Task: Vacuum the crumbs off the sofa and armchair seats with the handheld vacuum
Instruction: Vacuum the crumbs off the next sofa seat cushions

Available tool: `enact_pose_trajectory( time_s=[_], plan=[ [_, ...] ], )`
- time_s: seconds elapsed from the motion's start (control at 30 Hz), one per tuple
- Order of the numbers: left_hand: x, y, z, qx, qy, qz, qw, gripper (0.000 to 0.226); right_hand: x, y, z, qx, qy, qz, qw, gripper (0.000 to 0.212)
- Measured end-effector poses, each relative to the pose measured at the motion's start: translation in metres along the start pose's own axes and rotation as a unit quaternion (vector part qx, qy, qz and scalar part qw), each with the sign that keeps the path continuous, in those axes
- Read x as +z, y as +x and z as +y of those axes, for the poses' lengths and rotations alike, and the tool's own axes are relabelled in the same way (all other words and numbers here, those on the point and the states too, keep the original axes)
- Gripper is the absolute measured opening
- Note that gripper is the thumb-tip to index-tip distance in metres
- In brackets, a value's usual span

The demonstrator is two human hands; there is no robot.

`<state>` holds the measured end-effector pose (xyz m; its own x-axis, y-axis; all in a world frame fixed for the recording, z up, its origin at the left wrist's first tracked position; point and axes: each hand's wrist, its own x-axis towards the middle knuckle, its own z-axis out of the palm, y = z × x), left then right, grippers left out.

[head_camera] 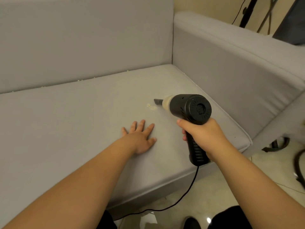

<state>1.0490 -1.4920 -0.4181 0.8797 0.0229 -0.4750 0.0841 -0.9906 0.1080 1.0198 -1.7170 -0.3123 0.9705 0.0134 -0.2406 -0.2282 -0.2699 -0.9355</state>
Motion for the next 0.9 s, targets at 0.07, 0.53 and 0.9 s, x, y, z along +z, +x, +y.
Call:
enact_pose_trajectory(
  time_s=[0.07, 0.53, 0.9],
  plan=[
    [-0.001, 0.000, -0.001, 0.000, -0.001, 0.003, 1.000, 0.070, 0.001, -0.001, -0.001, -0.001, -0.003, -0.010, 1.000, 0.023],
    [0.003, 0.003, -0.003, 0.008, 0.002, 0.010, 1.000, 0.069, 0.013, -0.015, -0.005, -0.049, -0.109, -0.018, 0.993, 0.020],
    [0.002, 0.002, -0.001, 0.011, 0.000, 0.010, 1.000, 0.069, -0.019, -0.016, -0.004, 0.011, -0.028, 0.001, 1.000, 0.019]
  ],
)
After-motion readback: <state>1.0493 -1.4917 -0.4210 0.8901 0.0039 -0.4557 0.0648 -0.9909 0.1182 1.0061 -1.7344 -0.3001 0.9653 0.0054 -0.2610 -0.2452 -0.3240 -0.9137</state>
